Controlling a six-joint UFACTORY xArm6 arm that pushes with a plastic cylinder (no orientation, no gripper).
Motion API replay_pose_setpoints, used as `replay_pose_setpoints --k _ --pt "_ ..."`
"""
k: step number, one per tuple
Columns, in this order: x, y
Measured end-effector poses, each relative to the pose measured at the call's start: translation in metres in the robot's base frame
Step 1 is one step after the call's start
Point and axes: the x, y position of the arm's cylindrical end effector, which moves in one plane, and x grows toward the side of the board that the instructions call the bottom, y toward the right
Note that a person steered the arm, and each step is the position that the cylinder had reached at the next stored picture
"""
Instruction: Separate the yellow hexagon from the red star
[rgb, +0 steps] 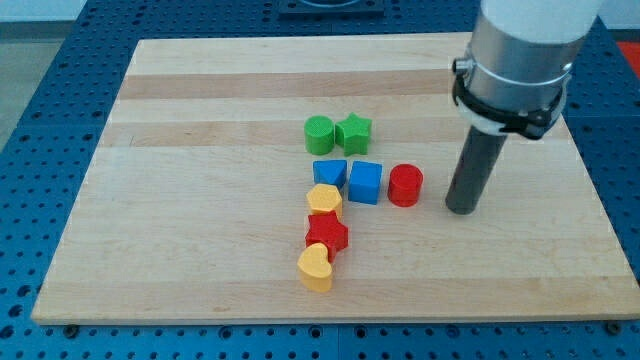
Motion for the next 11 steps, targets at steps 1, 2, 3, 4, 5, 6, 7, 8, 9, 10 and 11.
replay_pose_setpoints --k 1,2,3,4,5,6,7,8,9,10,11 --pt "0.002 -0.033" --pt "0.002 -0.043" --pt "0.002 -0.043" --pt "0.002 -0.062" --pt "0.002 -0.084" --pt "0.012 -0.105" --pt "0.012 -0.131" --pt "0.012 -0.159" --pt "0.012 -0.180" --pt "0.012 -0.194" --pt "0.009 -0.194"
